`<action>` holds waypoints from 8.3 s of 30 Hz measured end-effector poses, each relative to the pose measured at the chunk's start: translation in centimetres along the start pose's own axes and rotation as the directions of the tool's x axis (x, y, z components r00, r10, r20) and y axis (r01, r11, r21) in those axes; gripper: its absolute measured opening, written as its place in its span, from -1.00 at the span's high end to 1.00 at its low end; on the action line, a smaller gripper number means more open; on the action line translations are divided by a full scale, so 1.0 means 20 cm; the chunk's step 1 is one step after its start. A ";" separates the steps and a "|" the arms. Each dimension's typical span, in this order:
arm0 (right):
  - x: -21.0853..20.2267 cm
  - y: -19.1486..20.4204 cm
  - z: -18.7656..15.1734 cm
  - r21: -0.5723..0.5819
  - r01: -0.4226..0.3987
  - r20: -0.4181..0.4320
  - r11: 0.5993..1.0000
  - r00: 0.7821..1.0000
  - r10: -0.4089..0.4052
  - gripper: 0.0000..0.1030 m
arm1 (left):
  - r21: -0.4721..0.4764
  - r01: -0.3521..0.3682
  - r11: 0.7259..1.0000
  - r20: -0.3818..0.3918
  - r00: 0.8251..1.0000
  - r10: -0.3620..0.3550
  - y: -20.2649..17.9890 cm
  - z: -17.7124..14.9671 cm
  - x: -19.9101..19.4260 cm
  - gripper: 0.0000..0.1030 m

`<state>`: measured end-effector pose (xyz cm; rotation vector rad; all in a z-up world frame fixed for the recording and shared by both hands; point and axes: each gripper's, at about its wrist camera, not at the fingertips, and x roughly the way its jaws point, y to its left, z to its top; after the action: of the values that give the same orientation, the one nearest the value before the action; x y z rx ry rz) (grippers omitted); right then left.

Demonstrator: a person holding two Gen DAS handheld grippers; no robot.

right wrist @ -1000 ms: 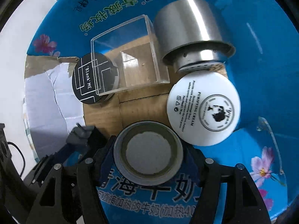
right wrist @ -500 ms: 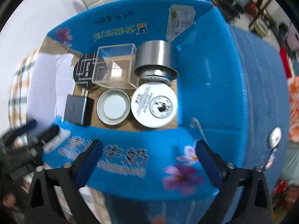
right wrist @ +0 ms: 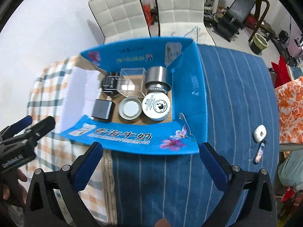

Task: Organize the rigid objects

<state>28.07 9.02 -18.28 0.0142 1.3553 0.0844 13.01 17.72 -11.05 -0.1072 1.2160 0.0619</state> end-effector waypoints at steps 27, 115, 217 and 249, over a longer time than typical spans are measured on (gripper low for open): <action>-0.74 -0.19 -0.18 0.012 -0.026 0.172 1.000 0.985 0.023 -1.00 | 0.055 0.003 0.998 0.127 0.992 -0.010 -0.33 -0.14 -0.50 -0.99; -0.34 -0.28 -0.06 0.009 -0.093 0.100 0.996 0.991 0.092 0.47 | 0.138 -0.005 0.990 0.129 0.992 -0.013 -0.57 -0.04 -0.14 0.12; -0.99 0.00 -0.23 0.007 0.102 0.232 0.995 0.967 -0.101 -1.00 | -0.015 0.004 1.000 0.125 0.992 -0.002 -0.14 -0.15 -0.69 -1.00; -0.70 -0.08 -0.11 0.057 0.161 0.187 0.985 0.968 -0.169 -1.00 | -0.015 -0.023 1.000 0.093 0.995 0.025 -0.15 -0.08 -0.47 -1.00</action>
<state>23.03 6.41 -5.16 -0.0549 1.1613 -0.0843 8.54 14.61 -2.62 -0.1005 1.1237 0.0953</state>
